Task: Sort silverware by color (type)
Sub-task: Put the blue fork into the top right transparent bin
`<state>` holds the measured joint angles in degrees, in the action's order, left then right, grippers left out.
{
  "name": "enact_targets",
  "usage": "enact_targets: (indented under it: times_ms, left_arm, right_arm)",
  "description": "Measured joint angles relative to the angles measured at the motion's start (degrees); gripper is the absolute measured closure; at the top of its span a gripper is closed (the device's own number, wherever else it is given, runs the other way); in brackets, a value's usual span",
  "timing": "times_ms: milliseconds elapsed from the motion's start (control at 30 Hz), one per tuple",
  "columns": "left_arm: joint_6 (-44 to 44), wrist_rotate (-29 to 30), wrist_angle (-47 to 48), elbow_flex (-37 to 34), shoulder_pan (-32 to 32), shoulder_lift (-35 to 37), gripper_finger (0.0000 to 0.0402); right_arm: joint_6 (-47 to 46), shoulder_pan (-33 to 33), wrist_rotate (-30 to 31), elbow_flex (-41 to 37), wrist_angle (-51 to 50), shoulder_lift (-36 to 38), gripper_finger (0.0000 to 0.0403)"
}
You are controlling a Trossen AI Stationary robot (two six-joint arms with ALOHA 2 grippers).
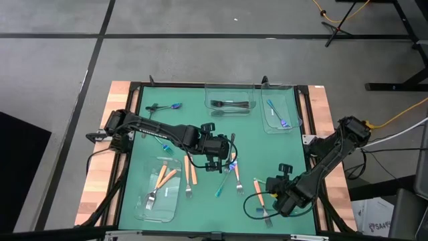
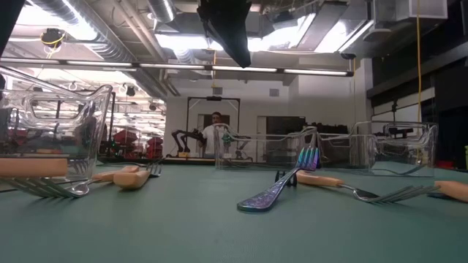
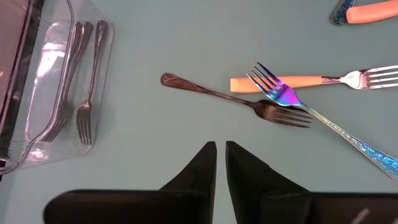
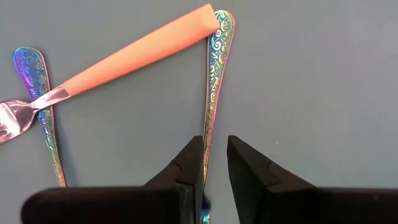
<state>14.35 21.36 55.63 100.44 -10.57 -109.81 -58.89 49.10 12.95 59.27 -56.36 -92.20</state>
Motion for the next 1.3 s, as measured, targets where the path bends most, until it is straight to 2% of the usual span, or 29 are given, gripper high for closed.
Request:
enact_targets:
  times_ms: [300, 967, 1067, 1200, 1300]
  left_arm:
    - [0.09, 0.01, -0.01, 0.0, -0.02, -0.01, 0.0372]
    - [0.5, -0.01, -0.04, 0.0, -0.7, -0.01, 0.0372]
    - [0.44, -0.01, 0.0, 0.0, -0.7, -0.01, 0.0372]
    - [0.26, -0.01, 0.6, 0.0, -0.71, -0.01, 0.0372]
    - [0.5, 0.01, 1.68, 0.0, -0.99, -0.01, 0.0372]
  right_arm:
    - [0.01, 0.0, -0.53, -7.9, 11.12, 0.02, 0.0343]
    - [-0.02, -0.04, -3.74, -13.82, 15.05, 0.27, 0.0343]
    - [-0.02, -0.04, -3.51, -13.82, 15.03, 0.22, 0.0356]
    - [-0.02, -0.02, -3.41, -13.86, 14.75, 0.22, 0.0393]
    - [-0.97, -0.02, -3.4, -13.86, 14.54, 0.22, 0.0394]
